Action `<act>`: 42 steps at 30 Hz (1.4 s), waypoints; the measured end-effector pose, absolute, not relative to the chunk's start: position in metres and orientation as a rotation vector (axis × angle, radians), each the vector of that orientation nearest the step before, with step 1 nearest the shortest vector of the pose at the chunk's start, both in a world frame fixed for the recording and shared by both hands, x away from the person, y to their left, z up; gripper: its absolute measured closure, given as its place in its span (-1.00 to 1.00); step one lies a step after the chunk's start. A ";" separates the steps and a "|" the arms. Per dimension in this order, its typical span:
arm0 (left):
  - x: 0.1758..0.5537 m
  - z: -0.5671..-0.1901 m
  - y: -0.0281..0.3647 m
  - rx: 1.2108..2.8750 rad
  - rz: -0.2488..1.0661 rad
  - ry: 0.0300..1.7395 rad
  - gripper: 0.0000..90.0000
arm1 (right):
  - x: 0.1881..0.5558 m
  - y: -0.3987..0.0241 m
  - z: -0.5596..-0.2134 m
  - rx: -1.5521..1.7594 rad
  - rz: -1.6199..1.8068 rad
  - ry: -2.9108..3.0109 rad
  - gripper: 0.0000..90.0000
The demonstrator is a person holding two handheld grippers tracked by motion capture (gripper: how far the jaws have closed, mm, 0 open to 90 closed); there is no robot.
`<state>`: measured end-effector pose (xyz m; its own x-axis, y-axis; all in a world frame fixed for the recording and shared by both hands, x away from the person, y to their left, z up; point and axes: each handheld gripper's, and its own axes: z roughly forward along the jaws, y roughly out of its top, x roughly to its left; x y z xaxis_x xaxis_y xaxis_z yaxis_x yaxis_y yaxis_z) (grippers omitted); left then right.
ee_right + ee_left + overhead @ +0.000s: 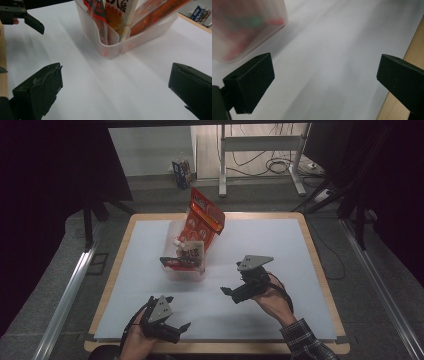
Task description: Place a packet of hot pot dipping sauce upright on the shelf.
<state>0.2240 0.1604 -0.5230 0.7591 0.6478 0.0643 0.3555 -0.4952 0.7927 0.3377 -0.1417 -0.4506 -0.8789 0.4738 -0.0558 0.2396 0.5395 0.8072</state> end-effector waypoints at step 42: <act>0.225 -0.524 0.161 2.133 0.472 0.752 -0.99 | 0.308 -0.184 -0.469 0.735 1.276 2.449 -1.00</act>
<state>0.2249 0.1608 -0.5241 0.7527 0.6540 0.0751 0.3524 -0.4967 0.7931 0.3077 -0.1836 -0.4693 -0.8302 0.5572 -0.0149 0.3070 0.4795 0.8221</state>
